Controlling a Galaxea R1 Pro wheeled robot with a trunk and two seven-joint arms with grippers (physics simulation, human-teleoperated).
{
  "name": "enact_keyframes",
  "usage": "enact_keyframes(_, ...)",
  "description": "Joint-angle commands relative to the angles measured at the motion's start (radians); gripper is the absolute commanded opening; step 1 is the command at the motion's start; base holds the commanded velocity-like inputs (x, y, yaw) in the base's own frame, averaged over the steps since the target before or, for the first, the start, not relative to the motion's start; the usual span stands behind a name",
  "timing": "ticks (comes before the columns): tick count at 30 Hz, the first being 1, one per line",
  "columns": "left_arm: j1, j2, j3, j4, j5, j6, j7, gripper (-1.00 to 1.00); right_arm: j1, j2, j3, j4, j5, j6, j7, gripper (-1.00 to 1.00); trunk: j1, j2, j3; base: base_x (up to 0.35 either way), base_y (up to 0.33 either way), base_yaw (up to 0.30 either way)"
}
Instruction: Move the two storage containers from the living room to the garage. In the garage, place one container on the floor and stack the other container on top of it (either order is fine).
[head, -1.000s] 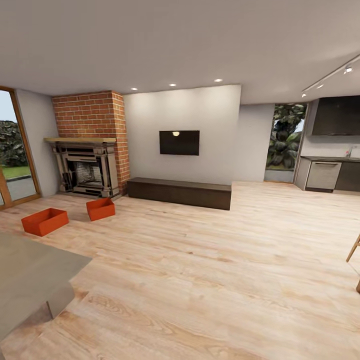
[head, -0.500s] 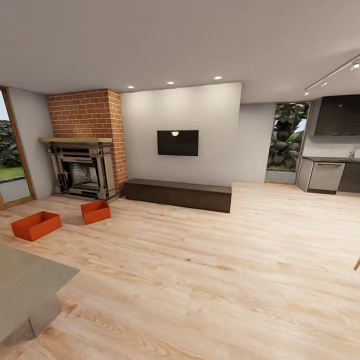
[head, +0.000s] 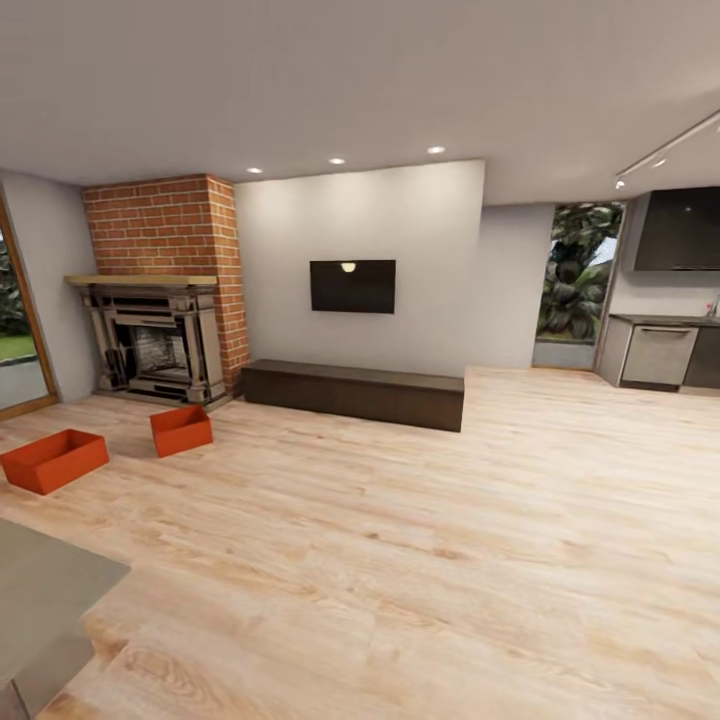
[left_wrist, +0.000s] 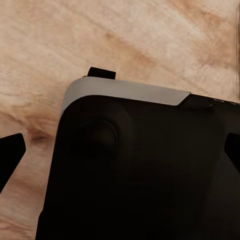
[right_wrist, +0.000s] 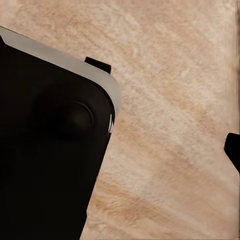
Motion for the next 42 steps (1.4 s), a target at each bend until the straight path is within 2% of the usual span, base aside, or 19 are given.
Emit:
enact_keyframes(1, 0.0, 0.0, 0.0, 0.0, 0.006, -0.002, 0.001, 1.0, -0.001, 0.0, 0.008, 0.003, -0.01, -0.006, 0.0, 1.0, 0.001, -0.001, -0.001, 0.315, -0.076, 0.0)
enact_keyframes(15, 0.0, 0.0, 0.0, -0.001, 0.006, -0.002, 0.001, 1.0, -0.001, -0.005, 0.008, 0.003, -0.016, -0.011, -0.013, 1.0, 0.001, -0.001, -0.001, 0.315, -0.076, 0.193)
enact_keyframes(42, 0.0, 0.0, 0.0, -0.001, 0.006, -0.002, 0.001, 1.0, -0.001, -0.002, 0.006, 0.003, -0.02, -0.014, -0.014, 1.0, 0.001, -0.001, -0.001, 0.315, -0.076, 0.008)
